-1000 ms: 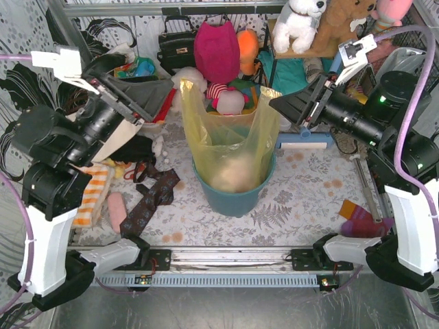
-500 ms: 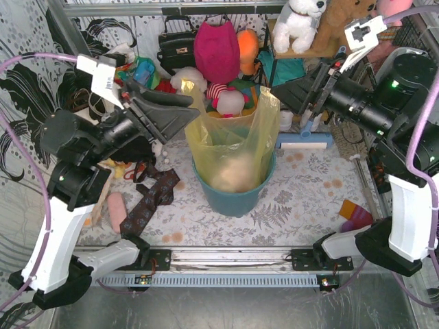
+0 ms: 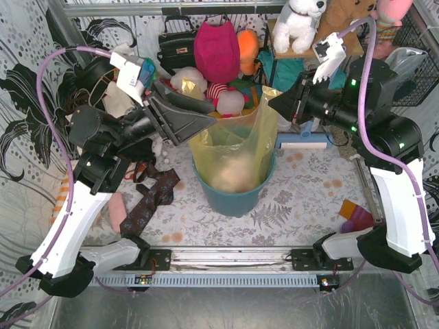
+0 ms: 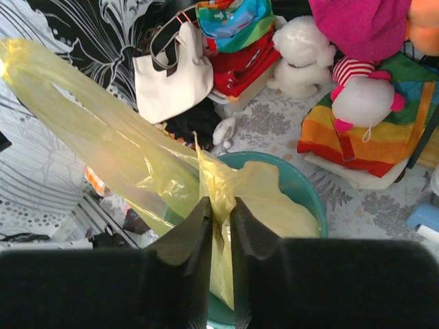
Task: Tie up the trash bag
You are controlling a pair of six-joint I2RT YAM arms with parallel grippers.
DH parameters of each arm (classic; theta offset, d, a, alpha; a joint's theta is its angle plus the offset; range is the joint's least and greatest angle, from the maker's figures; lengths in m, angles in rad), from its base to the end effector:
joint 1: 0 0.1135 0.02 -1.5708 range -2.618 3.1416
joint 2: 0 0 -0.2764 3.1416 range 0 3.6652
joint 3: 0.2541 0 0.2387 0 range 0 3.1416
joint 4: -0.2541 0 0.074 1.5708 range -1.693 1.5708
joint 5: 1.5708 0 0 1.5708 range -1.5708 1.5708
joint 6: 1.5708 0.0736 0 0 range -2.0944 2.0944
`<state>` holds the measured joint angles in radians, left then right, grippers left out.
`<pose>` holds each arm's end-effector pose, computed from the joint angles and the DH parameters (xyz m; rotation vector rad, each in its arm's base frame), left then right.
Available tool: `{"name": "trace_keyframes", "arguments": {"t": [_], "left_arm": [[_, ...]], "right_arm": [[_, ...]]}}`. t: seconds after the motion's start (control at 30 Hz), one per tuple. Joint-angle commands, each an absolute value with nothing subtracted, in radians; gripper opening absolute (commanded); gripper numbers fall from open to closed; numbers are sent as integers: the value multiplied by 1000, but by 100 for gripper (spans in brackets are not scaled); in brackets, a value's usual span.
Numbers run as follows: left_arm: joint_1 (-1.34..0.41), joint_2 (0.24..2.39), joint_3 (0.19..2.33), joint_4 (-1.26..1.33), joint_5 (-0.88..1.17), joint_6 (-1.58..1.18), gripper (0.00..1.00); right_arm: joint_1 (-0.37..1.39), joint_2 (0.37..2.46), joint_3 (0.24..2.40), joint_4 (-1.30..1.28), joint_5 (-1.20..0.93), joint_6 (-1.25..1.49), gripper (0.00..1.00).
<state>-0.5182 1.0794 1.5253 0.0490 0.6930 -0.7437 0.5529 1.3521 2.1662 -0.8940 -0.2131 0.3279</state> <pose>0.1392 -0.1335 0.5730 0.5577 1.2114 -1.4607 0.1795 0.1290 0.5809 -0.3597 1.6803 0.8384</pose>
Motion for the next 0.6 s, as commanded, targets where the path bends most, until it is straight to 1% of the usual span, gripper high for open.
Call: {"name": "trace_keyframes", "arguments": {"t": [0.0,0.03,0.07,0.2,0.37,0.47,0.57], "left_arm": [[-561,1106,1566,89,705,-709,62],[-577,1115,1582,71,697,-691,63],[-591,1126,1598,52,688,-673,63],[-630,1165,1648,0,662,-624,64],[-644,1171,1653,-21,642,-595,65],[-645,1155,1657,-58,632,-564,66],[-646,1111,1669,-126,591,-497,70]], "right_arm": [[551,1299,2129,-805,-250,323,7],[551,1292,2121,-795,-256,326,1],[551,1285,2111,-783,-268,327,0],[551,1257,2061,-710,-366,332,0],[551,1229,2011,-647,-486,340,0],[551,1219,2001,-654,-470,341,0],[551,1215,2004,-675,-440,336,0]]}}
